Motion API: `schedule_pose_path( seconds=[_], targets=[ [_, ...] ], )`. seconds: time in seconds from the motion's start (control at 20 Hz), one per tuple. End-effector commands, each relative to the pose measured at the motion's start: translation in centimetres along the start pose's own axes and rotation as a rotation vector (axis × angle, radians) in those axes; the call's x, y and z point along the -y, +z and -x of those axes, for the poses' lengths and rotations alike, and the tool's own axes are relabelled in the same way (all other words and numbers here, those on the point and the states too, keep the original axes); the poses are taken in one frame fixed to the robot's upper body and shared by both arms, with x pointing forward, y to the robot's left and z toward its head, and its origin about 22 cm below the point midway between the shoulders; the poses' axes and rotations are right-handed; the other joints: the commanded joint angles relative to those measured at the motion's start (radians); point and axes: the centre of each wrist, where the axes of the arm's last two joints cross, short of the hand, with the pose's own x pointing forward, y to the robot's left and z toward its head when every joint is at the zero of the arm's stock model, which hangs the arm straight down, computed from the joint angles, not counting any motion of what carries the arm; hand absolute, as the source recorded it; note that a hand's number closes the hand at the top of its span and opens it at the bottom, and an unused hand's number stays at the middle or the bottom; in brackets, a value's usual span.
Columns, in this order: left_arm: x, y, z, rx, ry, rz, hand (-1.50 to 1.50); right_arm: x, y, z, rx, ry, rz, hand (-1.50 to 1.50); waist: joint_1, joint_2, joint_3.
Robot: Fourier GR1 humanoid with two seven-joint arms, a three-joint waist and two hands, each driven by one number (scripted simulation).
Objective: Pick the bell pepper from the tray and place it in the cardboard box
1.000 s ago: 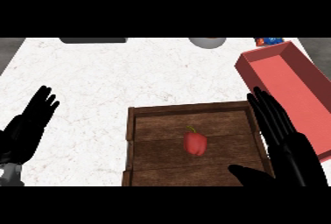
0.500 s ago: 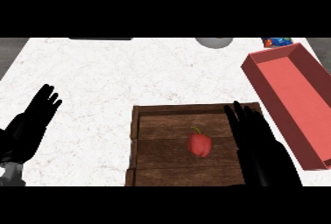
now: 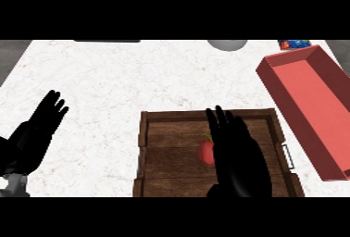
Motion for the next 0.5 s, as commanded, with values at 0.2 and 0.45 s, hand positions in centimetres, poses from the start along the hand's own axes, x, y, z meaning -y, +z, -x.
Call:
schedule_pose_path(
  seconds=[0.2, 0.45],
  targets=[
    [-0.1, -0.4, -1.2, -0.008, 0.011, -0.002, 0.00, 0.5, -0.8, -2.6, -0.233, 0.118, -0.094, -1.50, -0.020, 0.000, 0.003],
    [0.1, -0.2, 0.6, -0.014, 0.008, -0.021, 0.00, 0.1, -0.6, -2.9, -0.219, 0.124, -0.104, -1.50, -0.023, 0.002, 0.003]
  ],
)
